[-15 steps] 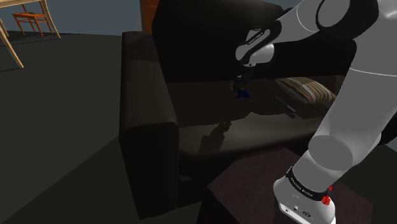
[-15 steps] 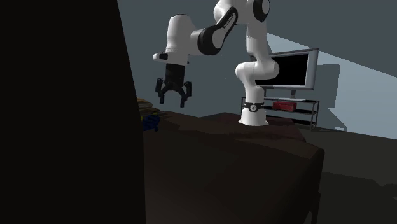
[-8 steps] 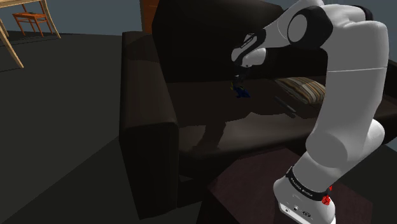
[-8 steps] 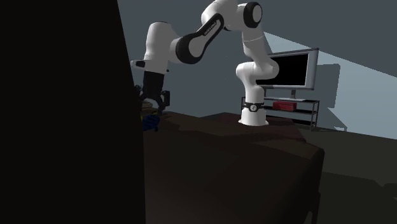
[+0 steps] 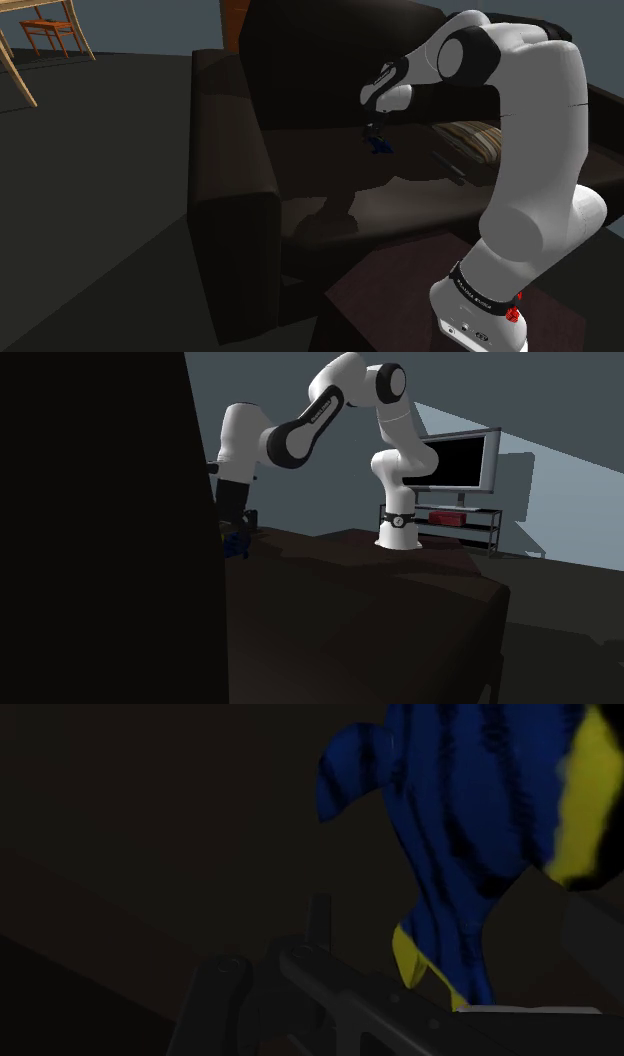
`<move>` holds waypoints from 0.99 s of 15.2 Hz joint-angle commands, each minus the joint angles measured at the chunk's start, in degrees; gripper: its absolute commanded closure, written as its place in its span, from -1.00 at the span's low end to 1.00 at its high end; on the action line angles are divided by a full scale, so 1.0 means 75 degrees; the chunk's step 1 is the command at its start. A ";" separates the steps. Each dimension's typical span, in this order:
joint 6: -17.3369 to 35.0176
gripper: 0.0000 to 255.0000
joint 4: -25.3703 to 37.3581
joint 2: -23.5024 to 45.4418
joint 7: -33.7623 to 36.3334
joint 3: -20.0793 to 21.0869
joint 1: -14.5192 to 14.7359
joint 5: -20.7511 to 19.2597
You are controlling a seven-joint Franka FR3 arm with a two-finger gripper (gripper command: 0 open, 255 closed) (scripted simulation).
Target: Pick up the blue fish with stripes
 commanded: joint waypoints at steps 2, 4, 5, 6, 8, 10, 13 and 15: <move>0.0181 -1.00 -0.0010 0.0168 -0.0027 0.0039 -0.0035 0.0047; 0.0176 1.00 -0.0009 0.0164 -0.0028 0.0038 -0.0035 0.0046; 0.0179 1.00 -0.0014 0.0162 -0.0031 0.0038 -0.0037 0.0046; 0.0176 1.00 -0.0011 0.0162 -0.0032 0.0038 -0.0038 0.0046; 0.0176 1.00 -0.0012 0.0161 -0.0032 0.0038 -0.0038 0.0046; 0.0175 1.00 -0.0013 0.0159 -0.0031 0.0038 -0.0037 0.0046; 0.0180 1.00 -0.0009 0.0169 -0.0027 0.0040 -0.0035 0.0047; 0.0040 1.00 -0.0005 0.0031 -0.0012 0.0008 -0.0011 0.0012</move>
